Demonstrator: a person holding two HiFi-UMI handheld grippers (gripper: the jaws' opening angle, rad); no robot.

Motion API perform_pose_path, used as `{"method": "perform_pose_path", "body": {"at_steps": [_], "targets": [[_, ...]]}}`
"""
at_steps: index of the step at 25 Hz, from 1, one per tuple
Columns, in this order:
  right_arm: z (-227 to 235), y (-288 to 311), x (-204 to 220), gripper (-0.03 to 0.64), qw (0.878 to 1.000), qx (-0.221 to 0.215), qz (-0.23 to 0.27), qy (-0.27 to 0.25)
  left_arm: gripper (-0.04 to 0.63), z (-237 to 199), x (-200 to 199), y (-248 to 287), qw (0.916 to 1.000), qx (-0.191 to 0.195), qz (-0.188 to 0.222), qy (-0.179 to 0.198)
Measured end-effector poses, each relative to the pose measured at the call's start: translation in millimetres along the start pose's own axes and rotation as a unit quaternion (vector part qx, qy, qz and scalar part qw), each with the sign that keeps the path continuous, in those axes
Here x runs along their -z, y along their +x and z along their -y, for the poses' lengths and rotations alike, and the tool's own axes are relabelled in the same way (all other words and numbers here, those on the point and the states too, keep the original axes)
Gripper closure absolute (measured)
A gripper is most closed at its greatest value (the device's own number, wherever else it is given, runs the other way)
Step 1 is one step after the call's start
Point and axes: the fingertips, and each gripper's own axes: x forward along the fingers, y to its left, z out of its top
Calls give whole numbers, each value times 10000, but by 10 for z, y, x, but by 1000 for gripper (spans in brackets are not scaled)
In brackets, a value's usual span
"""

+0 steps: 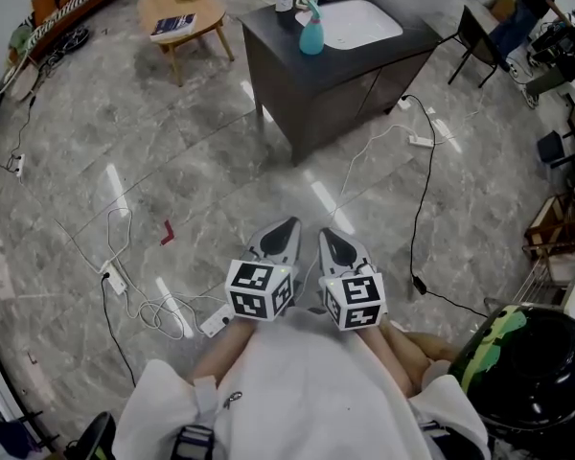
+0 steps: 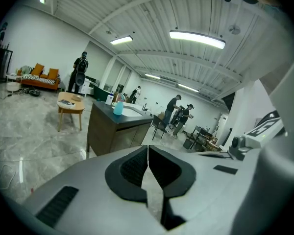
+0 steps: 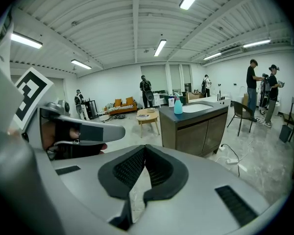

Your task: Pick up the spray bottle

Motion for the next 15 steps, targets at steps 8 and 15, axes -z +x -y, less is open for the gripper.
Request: {"method": "perform_pose_path", "body": {"at_steps": [8, 15], "targets": [[43, 221, -173, 591, 9995, 275, 76, 138, 566, -201, -200, 101, 9998, 174, -36, 134], [110, 360, -238, 591, 9986, 485, 47, 183, 566, -326, -285, 167, 9997, 159, -38, 200]]}}
